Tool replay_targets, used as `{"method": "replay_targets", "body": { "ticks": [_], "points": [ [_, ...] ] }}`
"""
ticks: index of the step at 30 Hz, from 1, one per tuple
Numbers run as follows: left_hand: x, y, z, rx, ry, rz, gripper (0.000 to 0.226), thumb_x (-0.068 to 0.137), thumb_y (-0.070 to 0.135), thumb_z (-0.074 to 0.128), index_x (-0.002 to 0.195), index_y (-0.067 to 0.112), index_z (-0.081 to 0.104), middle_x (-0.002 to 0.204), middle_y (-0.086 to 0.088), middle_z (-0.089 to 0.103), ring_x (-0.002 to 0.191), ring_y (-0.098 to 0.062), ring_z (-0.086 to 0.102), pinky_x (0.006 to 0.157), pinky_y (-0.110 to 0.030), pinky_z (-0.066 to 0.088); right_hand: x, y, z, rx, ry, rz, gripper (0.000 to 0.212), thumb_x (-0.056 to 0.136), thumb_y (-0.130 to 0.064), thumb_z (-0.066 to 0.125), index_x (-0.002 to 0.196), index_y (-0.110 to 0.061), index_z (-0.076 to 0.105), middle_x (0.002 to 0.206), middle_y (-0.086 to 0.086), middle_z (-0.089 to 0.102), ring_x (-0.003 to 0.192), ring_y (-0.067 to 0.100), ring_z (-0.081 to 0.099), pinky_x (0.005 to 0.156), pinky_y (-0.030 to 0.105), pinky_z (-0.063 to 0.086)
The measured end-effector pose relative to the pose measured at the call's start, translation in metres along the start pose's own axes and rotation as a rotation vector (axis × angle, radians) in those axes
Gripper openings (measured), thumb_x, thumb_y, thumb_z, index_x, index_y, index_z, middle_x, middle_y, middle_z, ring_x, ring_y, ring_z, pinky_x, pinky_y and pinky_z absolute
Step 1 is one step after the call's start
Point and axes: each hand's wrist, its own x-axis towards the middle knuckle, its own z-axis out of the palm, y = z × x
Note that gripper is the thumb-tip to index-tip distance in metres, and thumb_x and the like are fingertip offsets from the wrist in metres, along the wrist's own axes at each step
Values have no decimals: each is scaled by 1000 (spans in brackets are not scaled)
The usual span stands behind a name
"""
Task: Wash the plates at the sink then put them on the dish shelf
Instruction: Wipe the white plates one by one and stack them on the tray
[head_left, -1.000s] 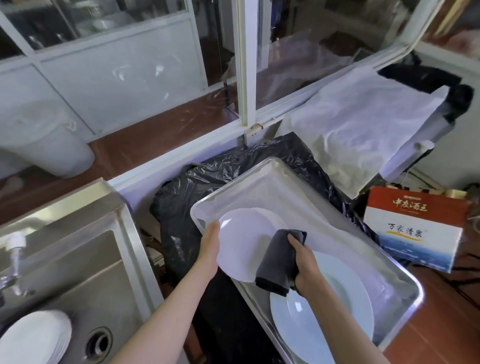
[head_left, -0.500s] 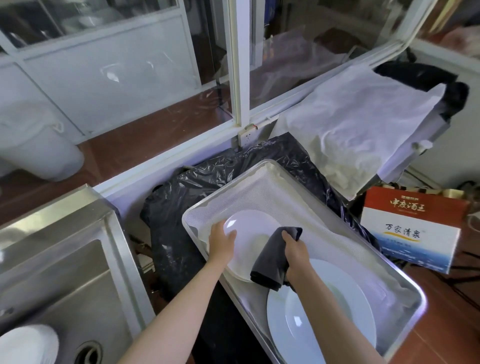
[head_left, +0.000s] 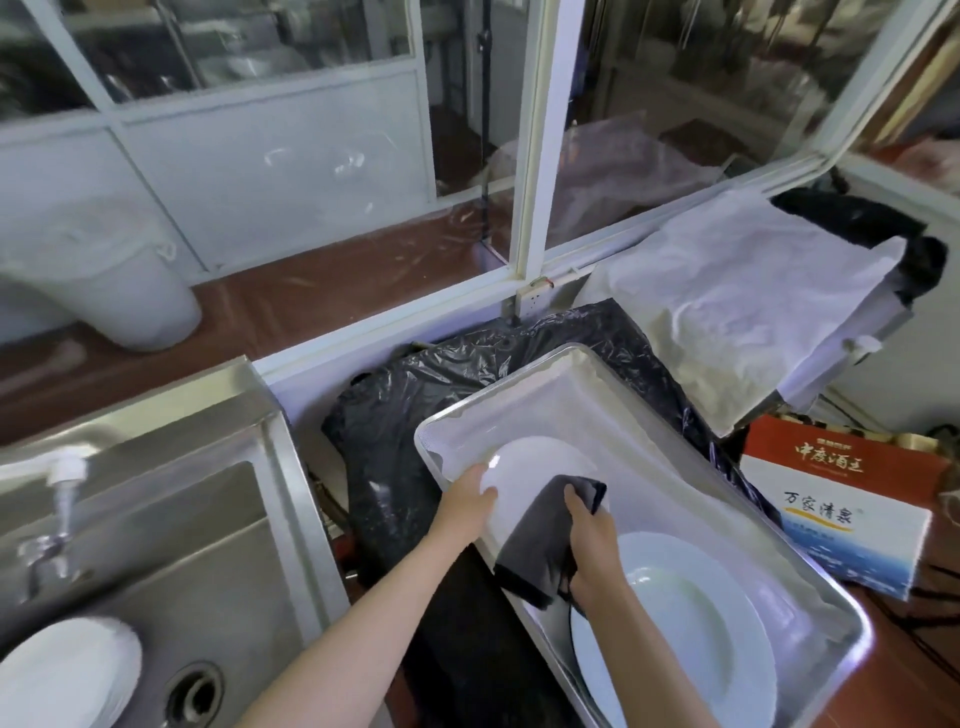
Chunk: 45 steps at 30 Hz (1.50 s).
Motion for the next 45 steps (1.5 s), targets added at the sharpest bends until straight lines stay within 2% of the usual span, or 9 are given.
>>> {"method": "replay_targets", "body": {
  "ticks": [4, 7, 10, 12, 17, 22, 29, 34, 45],
  "points": [
    [-56, -34, -46, -117, 9, 64, 33, 108, 27, 49, 138, 26, 62, 128, 10, 67, 115, -7, 63, 98, -25, 48, -46, 16, 48, 24, -109, 37, 35, 105, -37, 58, 116, -4, 64, 101, 17, 70, 96, 37, 69, 76, 43, 58],
    [-95, -79, -91, -127, 75, 52, 26, 110, 30, 47, 119, 28, 71, 111, 17, 69, 104, -2, 63, 83, -17, 48, -82, 37, 91, 46, -194, 71, 38, 109, -26, 53, 120, 10, 58, 123, 40, 60, 114, 53, 62, 98, 63, 53],
    [-131, -138, -144, -298, 143, -91, 27, 111, 22, 46, 111, 14, 71, 91, 5, 69, 77, -8, 62, 58, -16, 46, -126, 68, 141, 10, -271, 117, 36, 109, -31, 53, 100, 2, 64, 114, 35, 68, 106, 48, 69, 98, 65, 53],
    [-154, -185, -178, -379, 187, -181, 24, 110, 20, 47, 108, 11, 69, 88, 0, 72, 71, -13, 65, 57, -21, 48, -145, 92, 173, -45, -270, 150, 36, 109, -30, 53, 94, 2, 60, 109, 35, 68, 110, 52, 66, 94, 62, 55],
    [-202, -304, -239, -448, 278, -322, 18, 109, 15, 48, 104, 16, 66, 94, -6, 75, 59, -8, 65, 44, -20, 43, -179, 154, 237, -144, -327, 218, 36, 105, -32, 61, 123, -1, 66, 115, 22, 72, 103, 39, 70, 86, 48, 58],
    [-233, -402, -272, -534, 312, -461, 21, 106, 15, 51, 100, 18, 70, 96, -9, 77, 85, -28, 73, 75, -46, 61, -206, 210, 289, -204, -341, 306, 26, 104, -33, 63, 111, -8, 66, 116, 19, 71, 101, 36, 69, 88, 51, 59],
    [-245, -487, -298, -684, 361, -594, 15, 107, 17, 50, 99, 16, 63, 98, -7, 73, 79, -20, 66, 72, -30, 52, -225, 262, 333, -297, -443, 375, 27, 98, -25, 71, 119, -10, 63, 106, 16, 73, 97, 34, 71, 68, 40, 59],
    [-225, -548, -314, -698, 384, -715, 12, 107, 19, 49, 102, 18, 61, 94, -1, 68, 75, -15, 61, 65, -26, 43, -210, 303, 346, -423, -464, 441, 48, 85, -8, 84, 127, -4, 61, 112, 21, 76, 103, 40, 73, 86, 52, 62],
    [-166, -650, -328, -954, 607, -674, 35, 100, 52, 60, 104, 18, 67, 94, -6, 78, 86, -27, 74, 77, -41, 60, -171, 367, 347, -347, -345, 474, 40, 90, -9, 78, 125, 0, 61, 114, 27, 73, 104, 42, 71, 75, 44, 60]
  ]
}}
